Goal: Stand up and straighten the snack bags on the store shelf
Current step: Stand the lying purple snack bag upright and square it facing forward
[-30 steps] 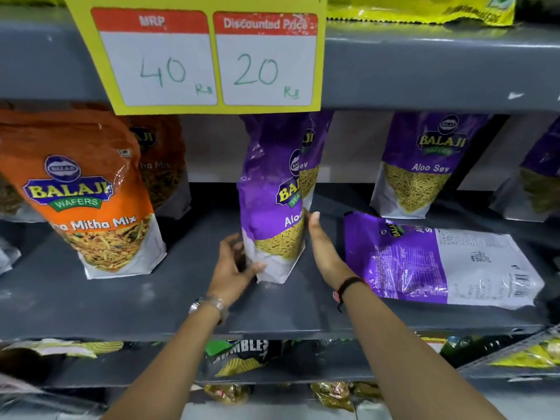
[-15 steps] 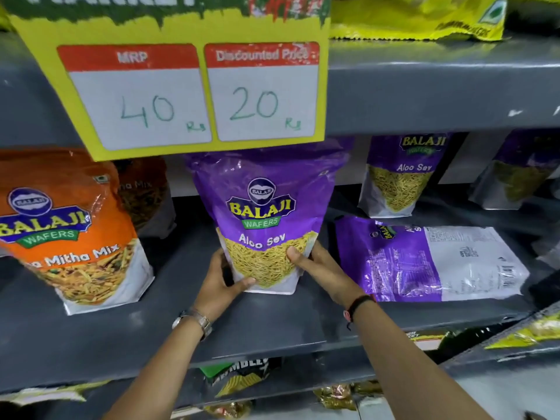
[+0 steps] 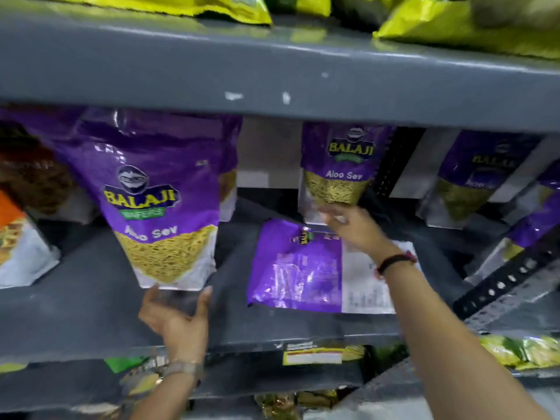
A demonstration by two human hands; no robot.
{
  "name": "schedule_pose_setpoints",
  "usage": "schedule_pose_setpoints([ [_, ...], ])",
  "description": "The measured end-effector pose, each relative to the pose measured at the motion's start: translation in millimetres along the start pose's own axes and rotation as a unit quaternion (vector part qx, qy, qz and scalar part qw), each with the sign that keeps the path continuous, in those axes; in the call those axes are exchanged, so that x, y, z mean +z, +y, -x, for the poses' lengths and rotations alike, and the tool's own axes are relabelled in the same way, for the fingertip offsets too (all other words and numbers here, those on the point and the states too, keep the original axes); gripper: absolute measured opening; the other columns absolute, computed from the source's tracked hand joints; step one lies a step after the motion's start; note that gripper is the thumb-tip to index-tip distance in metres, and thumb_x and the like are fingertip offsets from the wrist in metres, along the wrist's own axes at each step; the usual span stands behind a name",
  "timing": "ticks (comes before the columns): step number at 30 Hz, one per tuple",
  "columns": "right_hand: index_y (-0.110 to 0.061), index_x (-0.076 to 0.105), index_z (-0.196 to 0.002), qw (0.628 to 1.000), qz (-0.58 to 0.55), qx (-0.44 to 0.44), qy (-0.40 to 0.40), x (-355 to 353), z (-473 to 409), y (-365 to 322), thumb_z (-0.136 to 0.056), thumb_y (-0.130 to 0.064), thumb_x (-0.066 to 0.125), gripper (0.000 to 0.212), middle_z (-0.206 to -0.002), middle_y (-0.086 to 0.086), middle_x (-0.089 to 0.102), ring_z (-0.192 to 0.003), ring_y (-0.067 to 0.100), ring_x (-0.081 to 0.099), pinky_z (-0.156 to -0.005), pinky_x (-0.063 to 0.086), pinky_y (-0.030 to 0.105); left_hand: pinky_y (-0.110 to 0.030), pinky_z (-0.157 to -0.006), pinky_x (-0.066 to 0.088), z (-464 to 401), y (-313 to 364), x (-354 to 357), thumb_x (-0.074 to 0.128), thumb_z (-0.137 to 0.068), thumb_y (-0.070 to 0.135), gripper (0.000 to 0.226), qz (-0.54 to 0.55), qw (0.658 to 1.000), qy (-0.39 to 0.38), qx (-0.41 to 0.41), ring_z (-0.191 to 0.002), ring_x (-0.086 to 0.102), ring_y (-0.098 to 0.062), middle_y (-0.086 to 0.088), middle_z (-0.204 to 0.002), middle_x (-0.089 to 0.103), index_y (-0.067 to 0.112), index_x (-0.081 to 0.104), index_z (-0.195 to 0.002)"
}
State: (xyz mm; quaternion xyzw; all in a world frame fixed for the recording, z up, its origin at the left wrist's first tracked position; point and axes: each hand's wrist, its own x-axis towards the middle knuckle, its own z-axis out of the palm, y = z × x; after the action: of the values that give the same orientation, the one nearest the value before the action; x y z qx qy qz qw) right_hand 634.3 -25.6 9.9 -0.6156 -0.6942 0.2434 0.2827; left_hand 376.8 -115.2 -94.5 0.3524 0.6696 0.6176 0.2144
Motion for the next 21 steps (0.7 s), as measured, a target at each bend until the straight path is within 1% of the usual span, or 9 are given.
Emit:
schedule_pose_setpoints([
  [1, -0.005, 0.06, -0.113, 0.994, 0.093, 0.029, -0.046, -18.8, -2.9, 25.2, -0.088, -0.02, 0.053, 0.029, -0.104, 0.008, 0.065, -0.09, 0.014, 0.06, -0.067, 0.039, 0.011, -0.039, -0.102, 0.037, 19.2, 4.3, 17.3, 0.077, -0.062, 0.009, 0.073, 0.027, 0.998, -0.008, -0.056, -0.111, 0.042, -0.032, -0.006, -0.108, 0.034, -0.007, 0.033, -0.118],
  [3, -0.011, 0.058, -0.116, 0.963, 0.198, 0.079, -0.165, -46.9, -2.8, 61.2, -0.087, -0.034, 0.053, 0.037, -0.11, 0.013, 0.066, -0.098, 0.024, 0.06, -0.081, 0.044, 0.028, -0.032, -0.081, 0.045, 49.1, 17.3, 45.7, 0.075, -0.066, 0.014, 0.049, 0.155, 0.961, -0.069, -0.219, -0.097, 0.044, -0.021, -0.004, -0.092, 0.047, 0.006, 0.044, -0.103],
  [6, -0.024, 0.046, -0.129, 0.949, 0.083, 0.116, -0.28, -65.6, 4.8, 82.3, -0.084, -0.042, 0.055, 0.05, -0.136, 0.004, 0.05, -0.126, 0.019, 0.044, -0.11, 0.03, 0.032, -0.025, -0.073, 0.043, 71.6, 38.0, 74.1, 0.054, -0.085, 0.025, 0.012, 0.284, 0.823, -0.249, -0.424, -0.078, 0.061, -0.015, 0.001, -0.074, 0.07, 0.015, 0.057, -0.092],
  [8, -0.03, 0.044, -0.129, 0.945, 0.012, 0.128, -0.3, -68.6, 7.5, 84.6, -0.079, -0.047, 0.059, 0.055, -0.138, 0.0, 0.046, -0.129, 0.017, 0.039, -0.115, 0.025, 0.036, -0.029, -0.072, 0.046, 77.3, 43.5, 88.7, 0.047, -0.088, 0.018, 0.01, 0.295, 0.781, -0.298, -0.463, -0.076, 0.059, -0.017, -0.003, -0.075, 0.068, 0.017, 0.056, -0.085],
  [10, -0.029, 0.05, -0.124, 0.949, 0.027, 0.13, -0.286, -68.4, 7.3, 90.6, -0.067, -0.06, 0.065, 0.066, -0.133, 0.001, 0.051, -0.124, 0.018, 0.046, -0.111, 0.032, 0.037, -0.034, -0.063, 0.056, 80.7, 43.6, 100.6, 0.047, -0.087, 0.009, 0.011, 0.304, 0.776, -0.314, -0.455, -0.073, 0.064, -0.019, -0.005, -0.078, 0.069, 0.015, 0.056, -0.084],
  [13, -0.019, 0.062, -0.097, 0.974, 0.029, 0.108, -0.197, -68.0, 16.4, 94.2, -0.067, -0.055, 0.068, 0.047, -0.106, 0.004, 0.064, -0.099, 0.018, 0.059, -0.088, 0.047, 0.033, -0.033, -0.051, 0.06, 78.2, 44.5, 107.9, 0.05, -0.083, 0.0, 0.022, 0.344, 0.794, -0.298, -0.402, -0.064, 0.07, -0.014, 0.0, -0.068, 0.075, 0.013, 0.055, -0.1],
  [17, -0.023, 0.06, -0.095, 0.993, -0.103, 0.04, -0.038, -61.6, 41.3, 88.3, -0.073, -0.037, 0.071, 0.028, -0.095, 0.003, 0.067, -0.09, 0.019, 0.063, -0.083, 0.049, 0.035, -0.025, -0.056, 0.058, 51.7, 87.8, 110.1, 0.077, -0.056, 0.027, 0.05, 0.354, 0.845, -0.351, -0.193, -0.073, 0.07, -0.006, 0.01, -0.075, 0.076, 0.018, 0.059, -0.101],
  [20, -0.025, 0.05, -0.113, 0.971, -0.24, 0.007, 0.008, -43.3, 52.1, 84.1, -0.072, -0.027, 0.071, 0.046, -0.102, -0.006, 0.063, -0.091, 0.008, 0.061, -0.084, 0.049, 0.024, -0.018, -0.059, 0.057, 28.9, 126.0, 116.2, 0.062, -0.076, 0.014, 0.008, 0.291, 0.88, -0.374, -0.039, -0.063, 0.066, 0.001, 0.014, -0.062, 0.073, 0.016, 0.058, -0.083],
  [21, -0.022, 0.046, -0.116, 0.968, -0.251, 0.0, 0.013, -33.4, 53.7, 86.5, -0.075, -0.02, 0.07, 0.048, -0.105, -0.006, 0.061, -0.091, 0.005, 0.059, -0.085, 0.049, 0.022, -0.015, -0.058, 0.055, 22.7, 130.3, 121.9, 0.052, -0.083, 0.006, 0.012, 0.261, 0.893, -0.366, -0.013, -0.059, 0.065, 0.002, 0.015, -0.057, 0.072, 0.016, 0.057, -0.08],
])
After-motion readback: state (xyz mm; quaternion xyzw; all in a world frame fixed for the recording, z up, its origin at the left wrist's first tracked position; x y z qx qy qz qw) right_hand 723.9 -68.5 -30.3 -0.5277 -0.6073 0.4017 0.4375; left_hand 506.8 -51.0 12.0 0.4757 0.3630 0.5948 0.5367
